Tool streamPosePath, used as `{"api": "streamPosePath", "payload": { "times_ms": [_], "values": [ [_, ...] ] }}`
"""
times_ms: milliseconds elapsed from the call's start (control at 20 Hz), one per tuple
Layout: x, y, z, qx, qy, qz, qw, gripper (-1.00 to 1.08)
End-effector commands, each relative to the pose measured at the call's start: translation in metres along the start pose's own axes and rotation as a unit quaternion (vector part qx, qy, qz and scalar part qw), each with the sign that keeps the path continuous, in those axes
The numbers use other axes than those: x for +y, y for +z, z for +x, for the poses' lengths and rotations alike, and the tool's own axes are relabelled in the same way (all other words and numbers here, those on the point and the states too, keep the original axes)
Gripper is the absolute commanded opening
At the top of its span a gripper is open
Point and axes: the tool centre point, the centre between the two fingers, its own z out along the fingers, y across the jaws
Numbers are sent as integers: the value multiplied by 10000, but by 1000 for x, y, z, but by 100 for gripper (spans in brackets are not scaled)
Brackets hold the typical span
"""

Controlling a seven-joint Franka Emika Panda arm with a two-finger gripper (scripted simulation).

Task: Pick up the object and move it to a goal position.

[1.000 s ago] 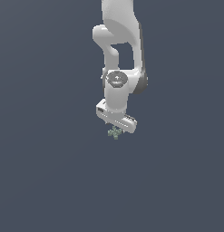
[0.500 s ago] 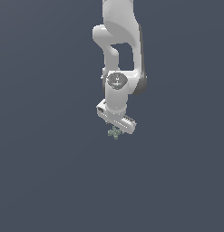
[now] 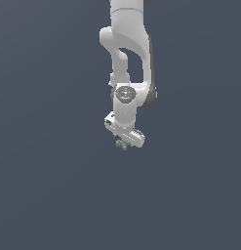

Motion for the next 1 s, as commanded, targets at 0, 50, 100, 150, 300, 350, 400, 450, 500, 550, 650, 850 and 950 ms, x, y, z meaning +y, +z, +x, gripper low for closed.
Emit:
{"api": "streamPosePath", "payload": {
  "times_ms": [0, 50, 100, 150, 300, 350, 400, 450, 500, 550, 650, 850, 950],
  "values": [
    [0, 12, 0, 0, 6, -1, 10000, 100],
    [0, 15, 0, 0, 6, -1, 10000, 100],
    [0, 17, 0, 0, 9, -1, 10000, 100],
    [0, 19, 0, 0, 9, -1, 10000, 100],
    [0, 21, 0, 0, 9, -1, 10000, 100],
    [0, 21, 0, 0, 9, -1, 10000, -100],
    [0, 21, 0, 0, 9, -1, 10000, -100],
    [0, 21, 0, 0, 9, -1, 10000, -100],
    [0, 21, 0, 0, 9, -1, 10000, -100],
    [0, 21, 0, 0, 9, -1, 10000, -100],
    [0, 21, 0, 0, 9, -1, 10000, -100],
    [0, 21, 1, 2, 10, 2, 10000, -100],
    [0, 21, 0, 2, 10, 2, 10000, -100]
  ]
}}
